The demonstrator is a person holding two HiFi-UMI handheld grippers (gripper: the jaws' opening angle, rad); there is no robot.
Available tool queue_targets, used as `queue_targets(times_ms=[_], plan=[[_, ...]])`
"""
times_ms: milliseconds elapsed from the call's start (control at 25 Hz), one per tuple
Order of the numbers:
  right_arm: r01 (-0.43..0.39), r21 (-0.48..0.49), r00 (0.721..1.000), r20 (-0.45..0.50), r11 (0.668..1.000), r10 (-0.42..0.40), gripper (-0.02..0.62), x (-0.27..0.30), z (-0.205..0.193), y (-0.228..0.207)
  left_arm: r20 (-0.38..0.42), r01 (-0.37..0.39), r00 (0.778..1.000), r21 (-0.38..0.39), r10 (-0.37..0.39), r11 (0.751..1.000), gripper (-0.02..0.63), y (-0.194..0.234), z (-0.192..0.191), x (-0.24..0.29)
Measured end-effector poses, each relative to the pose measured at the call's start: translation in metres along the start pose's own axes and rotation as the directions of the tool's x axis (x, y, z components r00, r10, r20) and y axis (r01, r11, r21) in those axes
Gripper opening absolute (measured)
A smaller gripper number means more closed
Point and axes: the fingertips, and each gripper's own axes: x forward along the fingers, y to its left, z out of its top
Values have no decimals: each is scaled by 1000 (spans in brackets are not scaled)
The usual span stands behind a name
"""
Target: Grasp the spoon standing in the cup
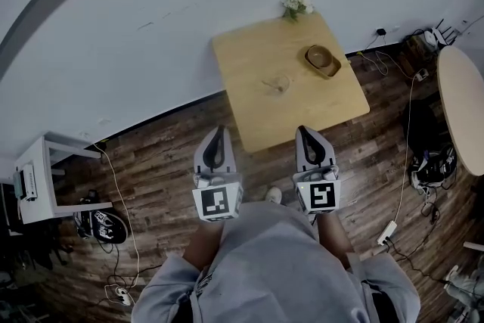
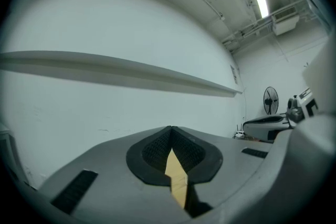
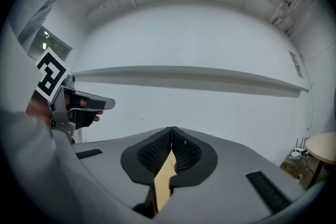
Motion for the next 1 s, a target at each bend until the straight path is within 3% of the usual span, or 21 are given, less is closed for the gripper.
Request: queue_targets(times_ms=[400, 1000], plan=[[-35, 9, 998, -51, 999, 35, 0, 1, -25, -14, -34, -86, 996, 20, 86, 996, 2, 9, -9, -2], [52, -46, 996, -64, 998, -55, 0, 57, -27, -12, -4, -8, 1000, -2, 8, 1000, 2, 47, -14, 53]])
